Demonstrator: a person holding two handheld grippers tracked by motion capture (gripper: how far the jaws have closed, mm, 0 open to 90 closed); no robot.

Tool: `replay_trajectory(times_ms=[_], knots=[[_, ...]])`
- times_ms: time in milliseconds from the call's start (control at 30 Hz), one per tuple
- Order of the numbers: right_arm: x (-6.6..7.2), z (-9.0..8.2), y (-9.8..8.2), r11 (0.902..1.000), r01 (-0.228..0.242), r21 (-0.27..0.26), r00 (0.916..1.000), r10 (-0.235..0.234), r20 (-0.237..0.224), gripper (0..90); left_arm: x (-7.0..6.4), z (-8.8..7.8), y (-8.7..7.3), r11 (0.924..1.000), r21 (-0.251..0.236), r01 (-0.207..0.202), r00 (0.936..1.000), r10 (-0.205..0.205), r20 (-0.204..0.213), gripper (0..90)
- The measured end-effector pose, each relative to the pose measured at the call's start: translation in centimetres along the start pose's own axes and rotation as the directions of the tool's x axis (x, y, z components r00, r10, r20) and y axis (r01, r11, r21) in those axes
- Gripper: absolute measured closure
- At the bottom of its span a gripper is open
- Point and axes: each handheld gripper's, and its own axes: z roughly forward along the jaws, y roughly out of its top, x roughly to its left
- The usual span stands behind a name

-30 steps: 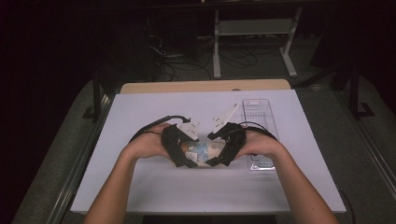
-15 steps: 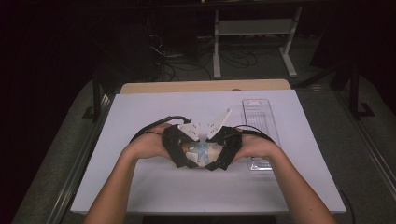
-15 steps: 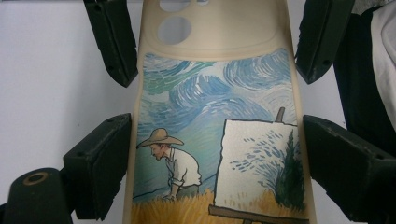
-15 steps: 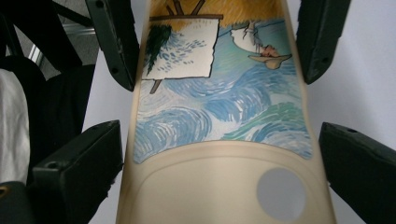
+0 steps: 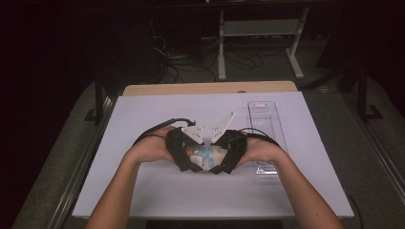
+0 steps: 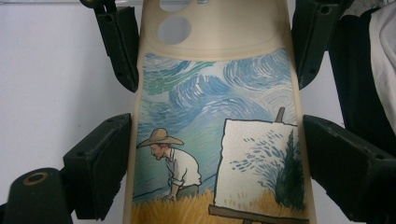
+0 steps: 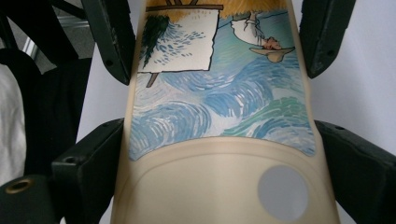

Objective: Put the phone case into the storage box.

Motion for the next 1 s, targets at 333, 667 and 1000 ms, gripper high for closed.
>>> replay_trajectory(times_ms=[333,667,1000], knots=[[-0.02,0.22,-0.09,1.0,0.006,0.007,1.0,-0.006,-0.006,7.3,0.06,-0.22,-0.04,0.9999,-0.012,-0.006,1.0,0.006,0.001,11.7],[-0.01,0.19,-0.23,1.0,0.009,0.0,0.9999,-0.009,-0.008,9.5,0.19,-0.05,-0.12,1.0,-0.008,-0.004,0.9999,0.004,0.01,11.4],[-0.2,0.01,-0.36,0.9999,-0.011,-0.005,0.9999,0.011,0.002,9.7,0.18,-0.65,-0.42,0.9981,-0.056,0.024,0.9994,-0.026,-0.023,2.8]])
